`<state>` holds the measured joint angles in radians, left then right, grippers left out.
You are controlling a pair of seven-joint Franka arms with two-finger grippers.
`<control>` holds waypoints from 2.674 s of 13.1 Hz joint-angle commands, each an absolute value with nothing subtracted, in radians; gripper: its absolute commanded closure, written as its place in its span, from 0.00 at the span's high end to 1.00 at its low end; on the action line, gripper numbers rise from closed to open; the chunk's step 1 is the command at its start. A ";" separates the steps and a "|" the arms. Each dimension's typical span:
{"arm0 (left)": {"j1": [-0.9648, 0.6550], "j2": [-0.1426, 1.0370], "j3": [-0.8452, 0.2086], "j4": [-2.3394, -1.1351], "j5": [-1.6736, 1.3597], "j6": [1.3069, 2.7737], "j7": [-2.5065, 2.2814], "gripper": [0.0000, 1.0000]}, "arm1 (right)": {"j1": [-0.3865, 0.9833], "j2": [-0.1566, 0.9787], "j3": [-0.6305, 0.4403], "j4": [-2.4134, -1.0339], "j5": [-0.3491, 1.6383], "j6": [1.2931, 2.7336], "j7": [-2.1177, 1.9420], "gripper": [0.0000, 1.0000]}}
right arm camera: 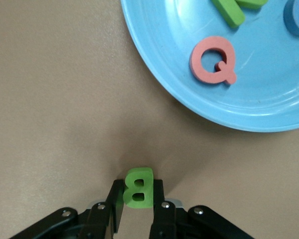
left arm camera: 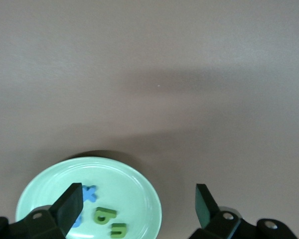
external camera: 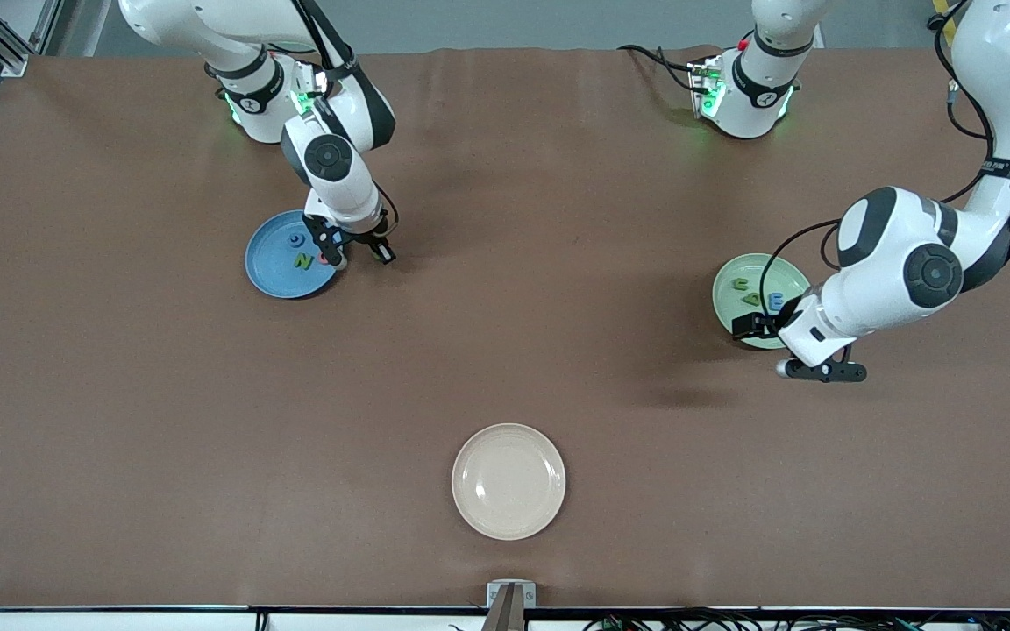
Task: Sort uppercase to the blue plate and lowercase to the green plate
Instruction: 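Grasp the green B with the right gripper while the left gripper withdraws, then drop the B in the blue plate while the left arm returns to rest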
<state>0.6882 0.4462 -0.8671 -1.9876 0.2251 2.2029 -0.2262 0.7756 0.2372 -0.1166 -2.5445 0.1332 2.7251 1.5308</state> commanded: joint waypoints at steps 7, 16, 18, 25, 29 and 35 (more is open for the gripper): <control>0.658 0.239 -0.739 -2.003 0.012 2.178 -0.061 0.99 | 0.726 0.121 -0.160 -2.407 -0.136 2.225 1.531 0.01; 0.670 0.141 -0.683 -1.996 -0.055 2.151 -0.015 0.99 | 0.611 0.161 -0.158 -2.428 -0.216 2.075 1.318 0.32; 0.686 0.115 -0.681 -1.990 -0.054 2.140 -0.017 0.99 | 0.620 0.163 -0.156 -2.427 -0.216 2.080 1.316 0.96; 0.736 0.043 -0.654 -1.832 -0.055 2.011 -0.012 0.99 | 0.612 0.095 -0.152 -2.404 -0.201 2.069 1.209 1.00; 0.736 0.029 -0.635 -1.766 -0.054 1.933 -0.017 0.99 | 0.534 0.020 -0.160 -2.373 -0.187 1.999 0.983 1.00; 0.736 -0.025 -0.632 -1.620 -0.061 1.741 -0.008 0.99 | 0.362 0.006 -0.161 -2.079 -0.112 1.676 0.424 1.00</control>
